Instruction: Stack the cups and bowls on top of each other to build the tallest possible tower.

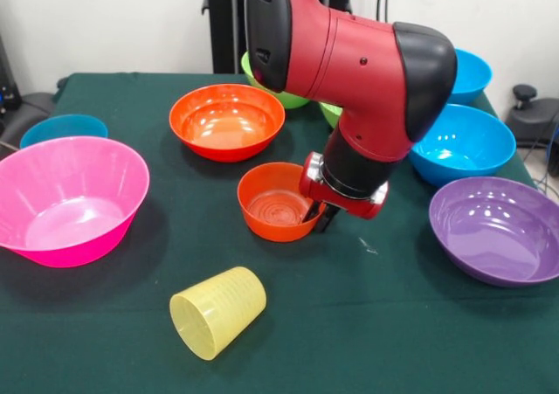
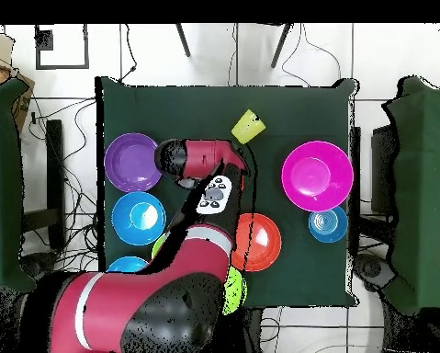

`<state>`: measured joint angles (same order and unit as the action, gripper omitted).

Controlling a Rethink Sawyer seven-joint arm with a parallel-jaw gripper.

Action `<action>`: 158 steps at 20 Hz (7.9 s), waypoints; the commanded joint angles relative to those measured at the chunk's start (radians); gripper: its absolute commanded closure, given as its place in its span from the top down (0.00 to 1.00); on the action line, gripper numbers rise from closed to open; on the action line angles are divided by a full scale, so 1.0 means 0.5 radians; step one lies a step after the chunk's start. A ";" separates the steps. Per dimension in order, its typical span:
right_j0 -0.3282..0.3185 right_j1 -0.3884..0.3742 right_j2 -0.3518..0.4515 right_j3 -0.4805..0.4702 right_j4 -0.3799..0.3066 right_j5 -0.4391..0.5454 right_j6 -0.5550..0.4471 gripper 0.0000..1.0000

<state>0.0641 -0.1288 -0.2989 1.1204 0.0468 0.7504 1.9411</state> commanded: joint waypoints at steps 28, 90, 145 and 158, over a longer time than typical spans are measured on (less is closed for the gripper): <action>-0.036 0.135 0.346 -0.127 0.007 -0.130 0.042 1.00; -0.680 -0.444 0.862 0.198 -0.106 0.444 -0.607 1.00; -0.983 0.138 1.174 -1.036 -0.783 1.862 -0.781 1.00; -1.002 0.446 1.199 -1.323 -0.859 1.698 -0.864 1.00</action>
<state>-0.4318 0.0432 0.2133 0.5058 -0.3205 1.6184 1.8170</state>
